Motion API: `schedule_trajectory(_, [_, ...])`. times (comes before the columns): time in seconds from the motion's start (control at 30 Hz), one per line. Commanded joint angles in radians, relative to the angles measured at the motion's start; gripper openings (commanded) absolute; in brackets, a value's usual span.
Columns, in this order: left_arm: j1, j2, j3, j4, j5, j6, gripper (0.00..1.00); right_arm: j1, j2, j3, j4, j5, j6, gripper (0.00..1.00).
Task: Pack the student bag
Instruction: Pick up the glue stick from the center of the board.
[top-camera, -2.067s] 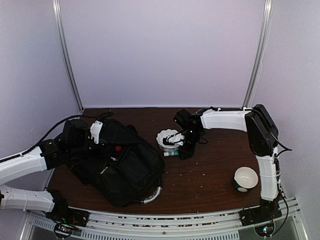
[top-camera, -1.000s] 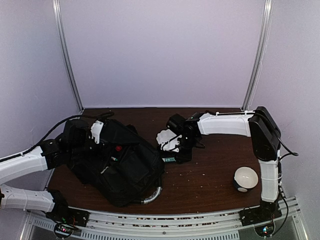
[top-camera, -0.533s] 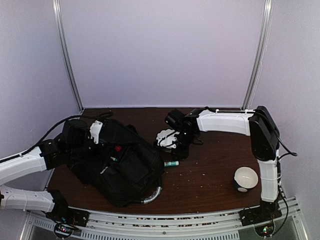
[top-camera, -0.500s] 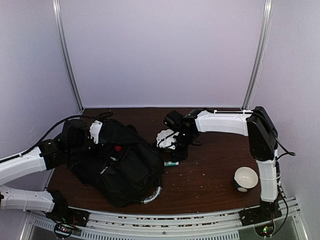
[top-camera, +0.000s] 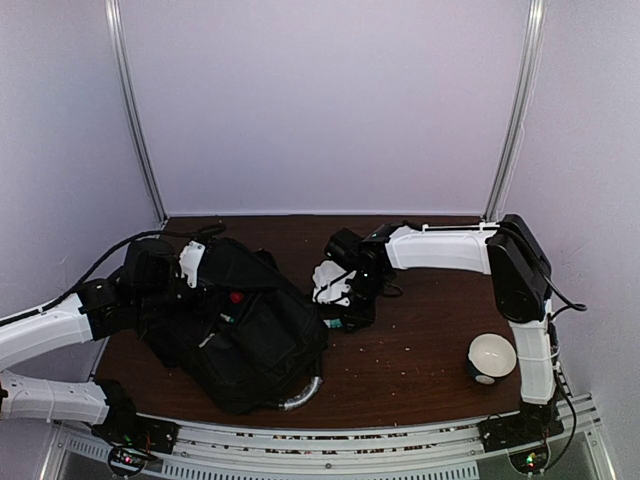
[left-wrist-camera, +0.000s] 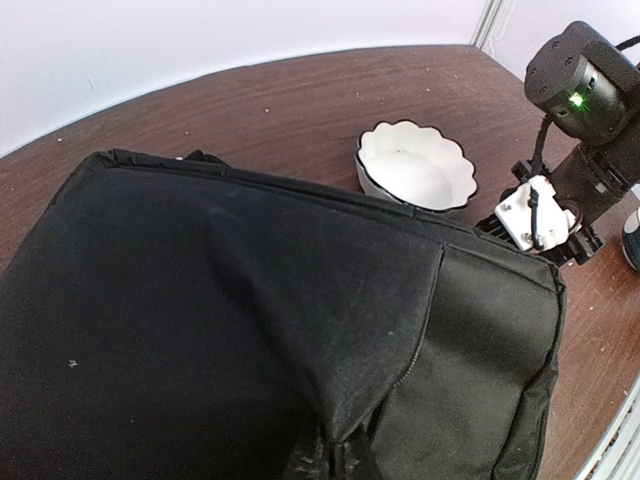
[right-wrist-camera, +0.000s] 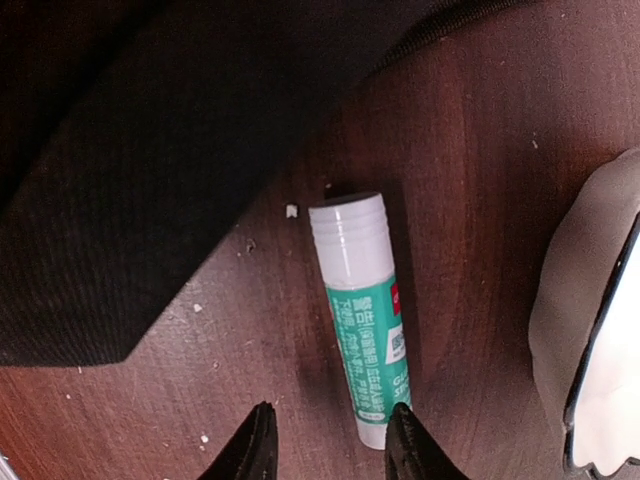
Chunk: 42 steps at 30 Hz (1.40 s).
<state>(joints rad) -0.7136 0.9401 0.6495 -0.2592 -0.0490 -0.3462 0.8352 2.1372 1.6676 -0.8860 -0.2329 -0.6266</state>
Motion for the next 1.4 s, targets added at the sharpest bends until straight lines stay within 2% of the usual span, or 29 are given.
schedule_trajectory(0.0, [-0.006,-0.03,0.025,0.164,0.008,0.004,0.0,0.01,0.033,-0.035,-0.008,0.021,0.022,0.37])
schedule_trajectory(0.37, [-0.006,-0.045,0.021,0.158,0.001,0.003,0.0,0.01,0.012,0.005,0.018,0.085,-0.007,0.38])
schedule_trajectory(0.6, [-0.007,-0.066,0.011,0.15,-0.008,0.002,0.0,0.011,0.041,-0.013,-0.022,0.057,-0.008,0.38])
schedule_trajectory(1.0, [-0.006,-0.061,0.012,0.155,-0.009,0.001,0.0,0.01,-0.003,-0.125,0.015,0.057,0.007,0.27])
schedule_trajectory(1.23, [-0.007,-0.053,0.016,0.159,-0.005,0.003,0.0,0.01,-0.004,-0.105,0.031,0.025,0.022,0.33])
schedule_trajectory(1.37, [-0.007,-0.05,0.021,0.164,0.0,0.0,0.0,0.008,0.03,-0.064,0.001,0.01,0.041,0.26])
